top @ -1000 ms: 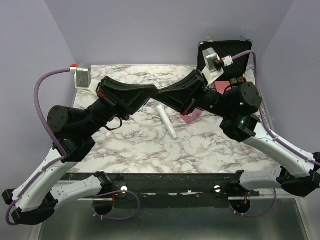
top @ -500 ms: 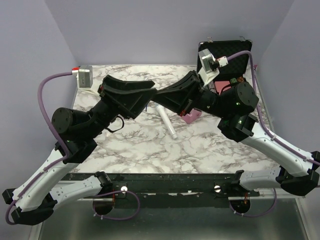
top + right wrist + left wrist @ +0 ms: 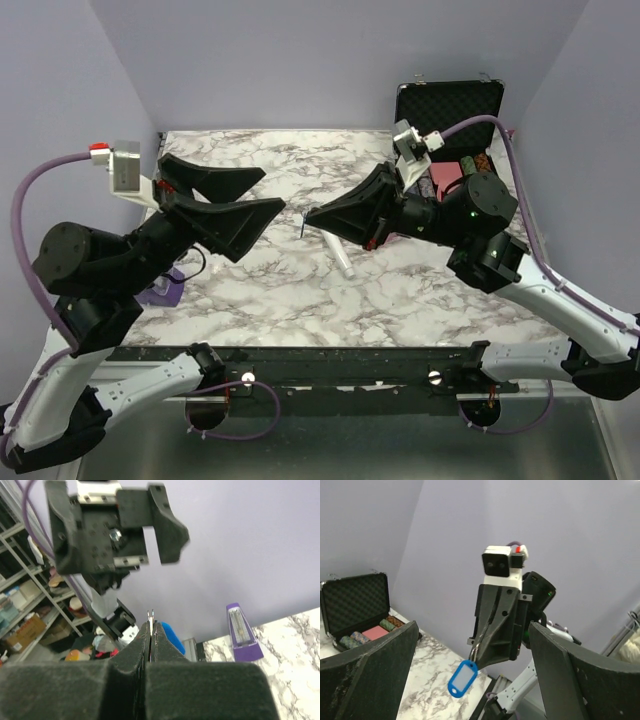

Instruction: Remove the keys from the keyring

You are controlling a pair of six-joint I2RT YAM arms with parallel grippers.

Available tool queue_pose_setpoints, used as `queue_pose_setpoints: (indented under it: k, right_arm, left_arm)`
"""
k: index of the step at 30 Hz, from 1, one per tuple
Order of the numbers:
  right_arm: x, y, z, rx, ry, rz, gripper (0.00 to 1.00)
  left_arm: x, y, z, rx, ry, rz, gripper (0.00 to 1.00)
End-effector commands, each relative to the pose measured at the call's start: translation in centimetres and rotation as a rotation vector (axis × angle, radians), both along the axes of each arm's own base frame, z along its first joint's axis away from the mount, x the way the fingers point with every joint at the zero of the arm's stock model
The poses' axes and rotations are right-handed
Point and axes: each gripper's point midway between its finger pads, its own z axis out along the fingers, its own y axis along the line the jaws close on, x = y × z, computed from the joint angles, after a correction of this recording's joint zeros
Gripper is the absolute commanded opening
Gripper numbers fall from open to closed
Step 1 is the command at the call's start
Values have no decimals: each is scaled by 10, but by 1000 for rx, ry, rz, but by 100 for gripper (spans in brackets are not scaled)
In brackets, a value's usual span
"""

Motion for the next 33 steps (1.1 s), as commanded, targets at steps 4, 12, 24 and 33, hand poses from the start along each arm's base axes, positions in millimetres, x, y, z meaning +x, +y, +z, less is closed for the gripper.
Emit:
queue_pose_setpoints:
  k: [4, 12, 24, 33]
  right_arm:
    - [-26, -4, -30, -178, -33, 124, 1]
    - [-54, -18, -39, -232, -44, 252, 1]
    - [-70, -26, -45, -247, -48, 327, 1]
    - [-67, -22, -46, -234, -45, 327, 1]
  left_arm:
    - [-35, -14, -32, 299, -68, -212, 94]
    - [-55, -15, -52, 346, -81, -315, 80]
    - [-69, -24, -72, 211, -48, -429, 65]
    - [-66, -26, -70, 133, -46, -432, 60]
